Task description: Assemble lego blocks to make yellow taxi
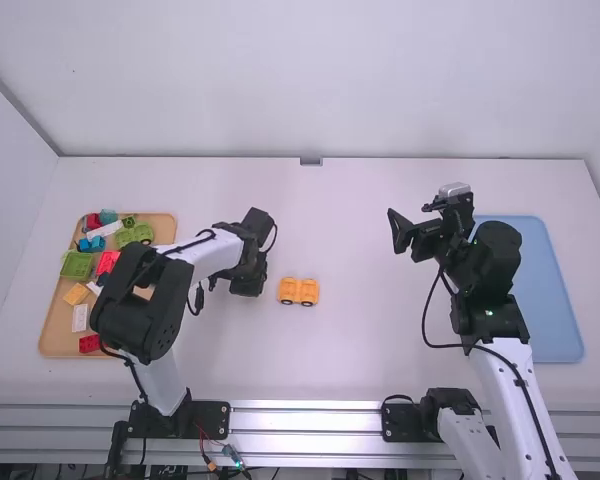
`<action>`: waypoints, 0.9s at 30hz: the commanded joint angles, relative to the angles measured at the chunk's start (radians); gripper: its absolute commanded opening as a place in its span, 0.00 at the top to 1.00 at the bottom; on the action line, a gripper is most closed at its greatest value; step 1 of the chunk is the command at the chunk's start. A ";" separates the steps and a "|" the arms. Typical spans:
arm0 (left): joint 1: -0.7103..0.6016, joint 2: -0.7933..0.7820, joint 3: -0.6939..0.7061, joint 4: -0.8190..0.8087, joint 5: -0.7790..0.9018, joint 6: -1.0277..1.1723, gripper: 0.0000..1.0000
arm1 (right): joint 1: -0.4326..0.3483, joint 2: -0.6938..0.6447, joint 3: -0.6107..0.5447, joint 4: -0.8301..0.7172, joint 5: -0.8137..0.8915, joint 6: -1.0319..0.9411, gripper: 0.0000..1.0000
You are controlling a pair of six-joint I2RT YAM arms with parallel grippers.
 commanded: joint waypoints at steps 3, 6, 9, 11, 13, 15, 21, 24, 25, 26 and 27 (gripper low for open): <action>-0.008 0.008 -0.010 -0.005 0.004 -0.002 0.51 | 0.006 0.000 0.035 0.002 -0.006 0.004 0.01; -0.006 0.008 -0.010 -0.001 0.004 -0.003 0.05 | 0.011 0.000 0.035 0.002 -0.006 0.000 0.01; -0.007 0.008 -0.010 -0.001 0.029 -0.002 0.01 | 0.003 0.000 0.035 0.003 -0.006 0.001 0.01; -0.006 0.008 -0.010 0.003 0.043 0.020 0.01 | -0.001 0.000 0.035 0.003 -0.006 0.004 0.01; -0.006 0.007 -0.005 0.007 0.050 0.050 0.01 | -0.006 0.000 0.035 0.002 -0.006 0.004 0.01; 0.008 0.002 0.027 -0.040 0.062 0.090 0.01 | -0.006 0.000 0.035 0.003 -0.006 0.003 0.01; 0.015 -0.038 0.208 -0.263 0.081 0.381 0.01 | -0.002 0.000 0.035 0.003 -0.006 0.000 0.01; 0.013 -0.038 0.333 -0.359 0.094 0.675 0.01 | -0.006 0.000 0.035 0.003 -0.006 0.004 0.02; 0.013 -0.038 0.377 -0.395 0.086 0.843 0.01 | -0.005 0.000 0.035 0.003 -0.006 0.002 0.01; 0.011 -0.038 0.406 -0.417 0.070 0.985 0.01 | -0.005 0.000 0.035 0.003 -0.006 0.000 0.01; 0.011 -0.038 0.422 -0.424 0.072 1.071 0.01 | -0.005 0.000 0.035 0.003 -0.006 0.000 0.02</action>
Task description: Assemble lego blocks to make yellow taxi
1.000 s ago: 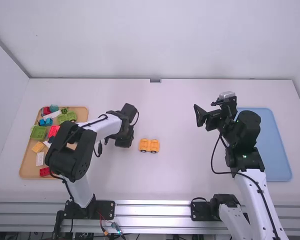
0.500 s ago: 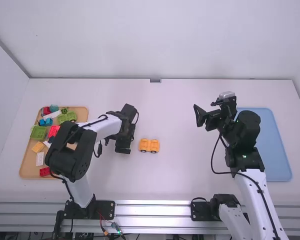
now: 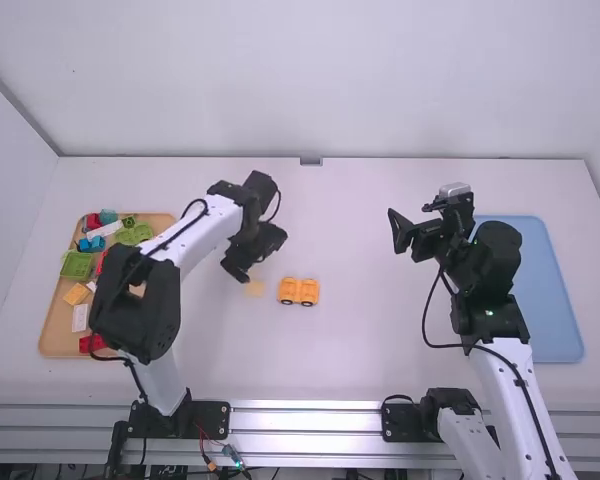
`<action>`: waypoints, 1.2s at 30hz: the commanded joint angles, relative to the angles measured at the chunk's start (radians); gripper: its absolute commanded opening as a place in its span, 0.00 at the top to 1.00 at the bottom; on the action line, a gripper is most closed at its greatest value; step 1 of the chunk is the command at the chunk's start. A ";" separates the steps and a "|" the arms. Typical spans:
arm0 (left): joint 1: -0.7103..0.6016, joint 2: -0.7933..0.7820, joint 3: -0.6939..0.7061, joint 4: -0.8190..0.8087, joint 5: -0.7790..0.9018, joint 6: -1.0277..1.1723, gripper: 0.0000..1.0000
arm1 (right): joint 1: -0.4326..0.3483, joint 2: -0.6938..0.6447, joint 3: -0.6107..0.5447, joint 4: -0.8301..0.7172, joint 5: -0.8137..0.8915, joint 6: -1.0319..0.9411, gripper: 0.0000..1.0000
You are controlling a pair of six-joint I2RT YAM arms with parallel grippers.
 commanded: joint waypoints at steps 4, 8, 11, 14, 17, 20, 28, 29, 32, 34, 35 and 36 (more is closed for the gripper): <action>0.009 -0.035 0.082 0.021 -0.065 0.850 0.01 | -0.002 0.000 0.035 0.002 -0.006 0.001 0.02; 0.000 -0.035 0.073 0.050 -0.267 1.263 0.01 | -0.001 0.000 0.035 0.003 -0.006 0.000 0.01; -0.001 -0.033 0.051 0.075 -0.294 1.429 0.01 | -0.002 0.000 0.035 0.003 -0.006 0.001 0.01; 0.010 -0.033 0.024 0.110 -0.255 1.675 0.01 | -0.002 0.000 0.035 0.003 -0.006 0.000 0.01; 0.021 -0.033 0.007 0.102 -0.102 1.973 0.01 | -0.002 0.000 0.035 0.003 -0.006 0.004 0.02; 0.055 -0.033 -0.018 0.095 0.125 2.306 0.01 | -0.002 0.000 0.035 0.002 -0.006 0.004 0.01; 0.196 -0.033 -0.139 0.114 0.566 2.782 0.01 | 0.014 0.000 0.035 -0.003 -0.006 0.004 0.01; 0.247 -0.033 -0.187 0.130 0.700 2.866 0.01 | 0.019 0.000 0.035 -0.003 -0.006 0.004 0.01; 0.314 -0.033 -0.251 0.164 0.832 2.922 0.01 | 0.031 0.000 0.035 0.002 -0.006 0.004 0.01; 0.378 -0.029 -0.316 0.224 0.907 2.919 0.01 | 0.041 0.000 0.035 0.003 -0.006 0.003 0.02; 0.397 -0.026 -0.336 0.243 0.919 2.919 0.01 | 0.045 0.000 0.035 0.004 -0.006 0.003 0.01; 0.415 -0.016 -0.359 0.264 0.923 2.919 0.01 | 0.050 0.000 0.035 0.006 -0.005 0.003 0.01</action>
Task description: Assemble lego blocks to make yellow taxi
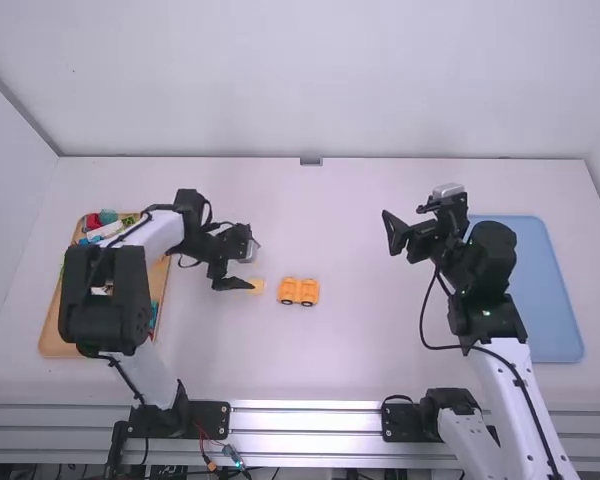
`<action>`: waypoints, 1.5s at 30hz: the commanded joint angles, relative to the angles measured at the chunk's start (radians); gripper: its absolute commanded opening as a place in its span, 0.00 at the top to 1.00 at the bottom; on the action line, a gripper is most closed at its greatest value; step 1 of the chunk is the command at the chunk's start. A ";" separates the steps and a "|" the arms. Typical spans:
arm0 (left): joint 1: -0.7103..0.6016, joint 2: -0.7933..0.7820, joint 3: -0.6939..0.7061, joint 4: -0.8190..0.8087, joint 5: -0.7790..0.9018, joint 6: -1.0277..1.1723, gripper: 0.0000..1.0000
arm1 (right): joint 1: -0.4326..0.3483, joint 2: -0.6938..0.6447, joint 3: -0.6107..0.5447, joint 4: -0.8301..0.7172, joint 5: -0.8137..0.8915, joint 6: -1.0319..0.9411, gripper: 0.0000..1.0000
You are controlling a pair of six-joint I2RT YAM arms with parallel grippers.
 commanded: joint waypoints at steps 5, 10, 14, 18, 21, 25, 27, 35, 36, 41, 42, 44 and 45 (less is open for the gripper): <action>0.057 0.067 -0.095 0.081 0.174 0.078 0.01 | 0.029 0.000 0.035 0.009 -0.005 -0.003 0.01; 0.056 0.148 -0.093 0.131 0.155 0.068 0.01 | 0.051 0.000 0.035 0.000 -0.003 -0.013 0.01; 0.057 0.203 -0.083 0.143 0.105 0.069 0.03 | 0.080 0.002 0.035 -0.052 -0.005 -0.115 0.01; 0.055 0.239 -0.092 0.192 0.111 0.071 0.09 | 0.112 0.043 0.035 -0.044 -0.006 -0.135 0.01; 0.057 0.260 -0.092 0.200 0.113 0.071 0.24 | 0.124 0.078 0.035 -0.018 -0.006 -0.135 0.01; 0.056 0.277 -0.093 0.203 0.097 0.072 0.37 | 0.132 0.155 0.035 0.042 -0.007 -0.135 0.01; 0.056 0.277 -0.095 0.200 0.089 0.072 0.45 | 0.129 0.186 0.035 0.064 -0.026 -0.135 0.01; 0.056 0.277 -0.150 0.294 0.092 0.071 0.60 | 0.122 0.233 0.035 0.085 -0.058 -0.124 0.01; 0.056 0.277 -0.158 0.306 0.090 0.071 0.60 | 0.121 0.235 0.035 0.080 -0.058 -0.120 0.01; 0.058 0.277 -0.176 0.327 0.091 0.071 0.70 | 0.134 0.265 0.035 0.035 -0.081 -0.144 0.01; 0.057 0.277 -0.176 0.328 0.091 0.071 0.70 | 0.138 0.272 0.035 0.021 -0.106 -0.190 0.01; 0.057 0.277 -0.176 0.344 0.090 0.043 0.72 | 0.151 0.304 0.035 -0.027 -0.217 -0.354 0.02; 0.058 0.277 -0.176 0.346 0.089 0.036 0.72 | 0.155 0.314 0.035 -0.035 -0.247 -0.385 0.01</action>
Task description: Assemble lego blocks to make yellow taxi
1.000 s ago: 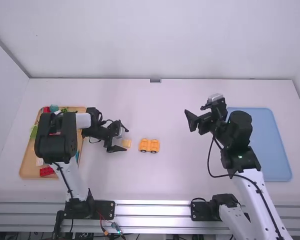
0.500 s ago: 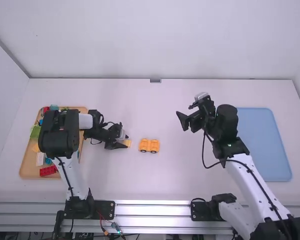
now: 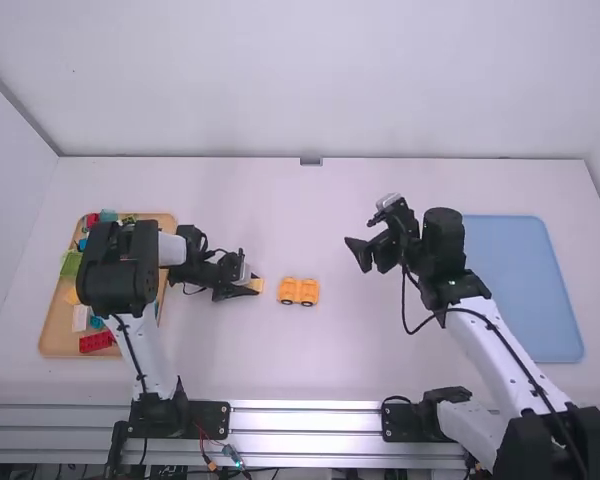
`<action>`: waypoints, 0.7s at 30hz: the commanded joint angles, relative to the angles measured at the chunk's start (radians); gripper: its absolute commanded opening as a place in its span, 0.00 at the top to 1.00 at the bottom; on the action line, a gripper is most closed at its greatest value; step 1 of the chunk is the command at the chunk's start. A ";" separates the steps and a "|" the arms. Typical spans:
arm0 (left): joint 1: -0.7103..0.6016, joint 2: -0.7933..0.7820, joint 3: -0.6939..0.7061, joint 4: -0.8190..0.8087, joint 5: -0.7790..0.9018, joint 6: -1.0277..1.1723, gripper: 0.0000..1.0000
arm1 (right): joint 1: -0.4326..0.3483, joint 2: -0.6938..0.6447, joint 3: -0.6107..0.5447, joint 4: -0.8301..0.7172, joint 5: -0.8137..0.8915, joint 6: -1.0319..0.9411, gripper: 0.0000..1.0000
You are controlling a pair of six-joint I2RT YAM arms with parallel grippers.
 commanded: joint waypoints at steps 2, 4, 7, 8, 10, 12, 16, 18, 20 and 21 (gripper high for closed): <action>-0.001 0.016 -0.018 0.011 -0.071 -0.027 0.70 | 0.024 0.088 0.031 -0.024 -0.240 -0.239 0.01; -0.001 0.016 -0.018 0.010 -0.084 -0.027 0.71 | 0.033 0.134 0.031 -0.024 -0.300 -0.293 0.01; 0.000 0.016 -0.018 0.007 -0.082 -0.027 0.69 | 0.064 0.256 0.031 -0.024 -0.393 -0.413 0.01; -0.002 0.016 -0.018 0.009 -0.082 -0.027 0.68 | 0.074 0.284 0.031 -0.024 -0.406 -0.443 0.02; 0.000 0.016 -0.018 0.011 -0.082 -0.027 0.71 | 0.103 0.382 0.032 -0.012 -0.420 -0.539 0.01; -0.002 0.016 -0.018 0.011 -0.083 -0.027 0.72 | 0.118 0.438 0.032 0.016 -0.415 -0.551 0.01; -0.002 0.016 -0.013 0.010 -0.083 -0.028 0.73 | 0.148 0.550 0.032 0.107 -0.423 -0.533 0.01; -0.002 0.016 -0.006 0.003 -0.082 -0.028 0.73 | 0.163 0.601 0.031 0.152 -0.422 -0.533 0.01; -0.001 0.016 0.000 -0.006 -0.082 -0.028 0.73 | 0.178 0.637 0.027 0.196 -0.417 -0.544 0.01; -0.001 0.016 0.002 -0.010 -0.078 -0.028 0.73 | 0.183 0.648 0.024 0.221 -0.408 -0.542 0.01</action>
